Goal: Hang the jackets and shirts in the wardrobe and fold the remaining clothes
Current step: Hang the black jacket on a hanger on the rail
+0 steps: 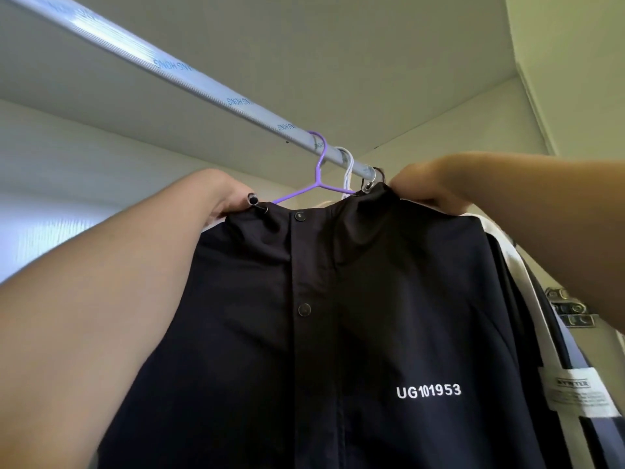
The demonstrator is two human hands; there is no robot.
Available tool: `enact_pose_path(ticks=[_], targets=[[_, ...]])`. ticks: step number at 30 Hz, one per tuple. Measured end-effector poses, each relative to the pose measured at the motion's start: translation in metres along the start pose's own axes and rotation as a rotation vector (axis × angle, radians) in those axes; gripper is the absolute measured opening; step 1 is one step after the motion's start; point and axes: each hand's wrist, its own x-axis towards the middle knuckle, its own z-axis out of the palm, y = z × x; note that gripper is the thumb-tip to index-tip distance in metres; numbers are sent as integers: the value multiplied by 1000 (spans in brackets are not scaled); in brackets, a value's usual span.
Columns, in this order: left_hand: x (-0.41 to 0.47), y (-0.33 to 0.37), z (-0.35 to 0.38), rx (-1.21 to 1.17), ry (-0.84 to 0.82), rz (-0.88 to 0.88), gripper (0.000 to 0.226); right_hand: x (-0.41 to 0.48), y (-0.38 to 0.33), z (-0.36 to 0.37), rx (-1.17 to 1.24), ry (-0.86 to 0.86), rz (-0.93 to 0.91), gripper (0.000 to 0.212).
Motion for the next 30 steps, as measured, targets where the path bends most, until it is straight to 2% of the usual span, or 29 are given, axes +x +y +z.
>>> enact_pose_path(ticks=[2, 6, 8, 10, 14, 16, 18, 20, 22, 24, 25, 28, 30], targets=[[-3, 3, -5, 117, 53, 22, 29, 0, 0, 0, -13, 22, -3, 19], [-7, 11, -13, 412, 180, 31, 23, -5, 2, -4, -93, 87, 16, 22], [-12, 14, -11, 506, 134, -1, 27, -8, 5, -6, -151, 119, 18, 23], [-9, 13, -10, 441, 39, -14, 29, -13, 11, -9, -149, 83, 30, 28], [-7, 0, -9, 142, -76, -25, 23, -22, 29, -22, -89, 13, 39, 26], [-7, -5, -9, -15, -134, 13, 34, -27, 39, -31, -45, -46, 60, 32], [-7, -10, -5, -162, -147, 67, 47, -33, 52, -39, 45, -123, 96, 49], [-8, -12, 4, -143, -49, 126, 58, -40, 66, -45, 165, -162, 111, 67], [-6, -9, 17, 11, 153, 218, 65, -49, 77, -45, 260, -201, 68, 74], [-3, -3, 33, 109, 361, 369, 68, -58, 85, -39, 317, -217, -14, 69], [-3, 2, 41, 59, 418, 465, 67, -62, 88, -35, 333, -201, -58, 64], [-5, 25, 64, -228, 431, 696, 50, -69, 89, -20, 347, -69, -186, 43], [-4, 38, 74, -184, 508, 736, 44, -72, 88, -13, 262, 27, -284, 33]])
